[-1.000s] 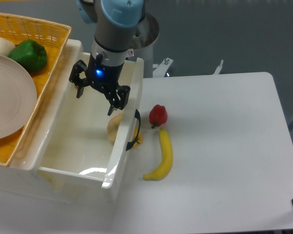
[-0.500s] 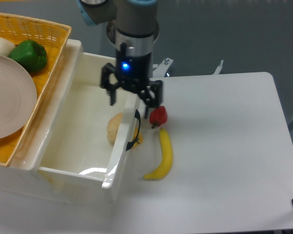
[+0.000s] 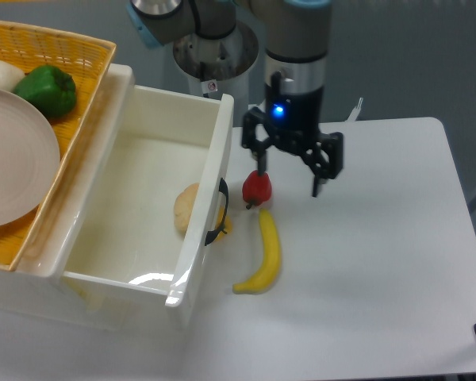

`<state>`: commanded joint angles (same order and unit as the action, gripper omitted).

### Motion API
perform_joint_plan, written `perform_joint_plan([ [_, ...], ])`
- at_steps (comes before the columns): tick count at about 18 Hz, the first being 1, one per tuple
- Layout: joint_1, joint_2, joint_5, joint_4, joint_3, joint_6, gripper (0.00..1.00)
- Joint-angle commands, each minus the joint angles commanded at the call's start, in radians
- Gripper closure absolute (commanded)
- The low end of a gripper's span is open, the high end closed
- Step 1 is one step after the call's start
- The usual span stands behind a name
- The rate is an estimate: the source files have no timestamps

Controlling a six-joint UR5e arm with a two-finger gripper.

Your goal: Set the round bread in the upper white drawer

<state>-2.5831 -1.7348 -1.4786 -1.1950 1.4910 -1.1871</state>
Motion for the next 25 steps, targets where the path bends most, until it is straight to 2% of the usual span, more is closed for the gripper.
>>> perform_joint_plan([
  [6, -0.115, -0.067, -0.083, -0.018, 0.000, -0.186, 0.00],
  [12, -0.170, -0.204, -0.111, -0.008, -0.003, -0.314, 0.00],
  [16, -0.207, -0.273, -0.132, -0.008, -0.057, -0.348, 0.00],
  [19, -0.219, -0.348, -0.129, 0.002, -0.107, -0.370, 0.00],
  [25, -0.227, -0.370, -0.128, 0.023, -0.109, -0.398, 0.00],
])
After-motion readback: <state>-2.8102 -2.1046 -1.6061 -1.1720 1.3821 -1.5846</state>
